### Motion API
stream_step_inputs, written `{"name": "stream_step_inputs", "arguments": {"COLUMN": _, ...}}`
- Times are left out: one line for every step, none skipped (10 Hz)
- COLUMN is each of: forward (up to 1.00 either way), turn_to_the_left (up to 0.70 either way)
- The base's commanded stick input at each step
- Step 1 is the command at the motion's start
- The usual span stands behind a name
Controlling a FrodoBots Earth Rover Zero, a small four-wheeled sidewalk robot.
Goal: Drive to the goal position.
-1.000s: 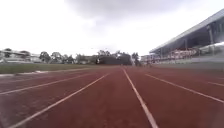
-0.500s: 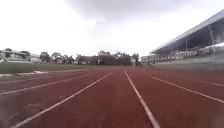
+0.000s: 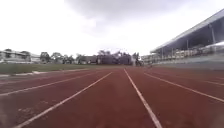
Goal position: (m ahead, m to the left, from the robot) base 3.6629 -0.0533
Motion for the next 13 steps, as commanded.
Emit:
{"name": "stream_step_inputs", "arguments": {"forward": 0.45, "turn_to_the_left": 0.00}}
{"name": "stream_step_inputs", "arguments": {"forward": 0.45, "turn_to_the_left": 0.00}}
{"name": "stream_step_inputs", "arguments": {"forward": 0.45, "turn_to_the_left": 0.00}}
{"name": "stream_step_inputs", "arguments": {"forward": 0.45, "turn_to_the_left": 0.00}}
{"name": "stream_step_inputs", "arguments": {"forward": 0.45, "turn_to_the_left": 0.00}}
{"name": "stream_step_inputs", "arguments": {"forward": 0.45, "turn_to_the_left": 0.00}}
{"name": "stream_step_inputs", "arguments": {"forward": 0.45, "turn_to_the_left": 0.00}}
{"name": "stream_step_inputs", "arguments": {"forward": 0.45, "turn_to_the_left": 0.00}}
{"name": "stream_step_inputs", "arguments": {"forward": 0.45, "turn_to_the_left": 0.00}}
{"name": "stream_step_inputs", "arguments": {"forward": 0.45, "turn_to_the_left": 0.00}}
{"name": "stream_step_inputs", "arguments": {"forward": 0.45, "turn_to_the_left": 0.00}}
{"name": "stream_step_inputs", "arguments": {"forward": 0.45, "turn_to_the_left": 0.00}}
{"name": "stream_step_inputs", "arguments": {"forward": 0.45, "turn_to_the_left": 0.00}}
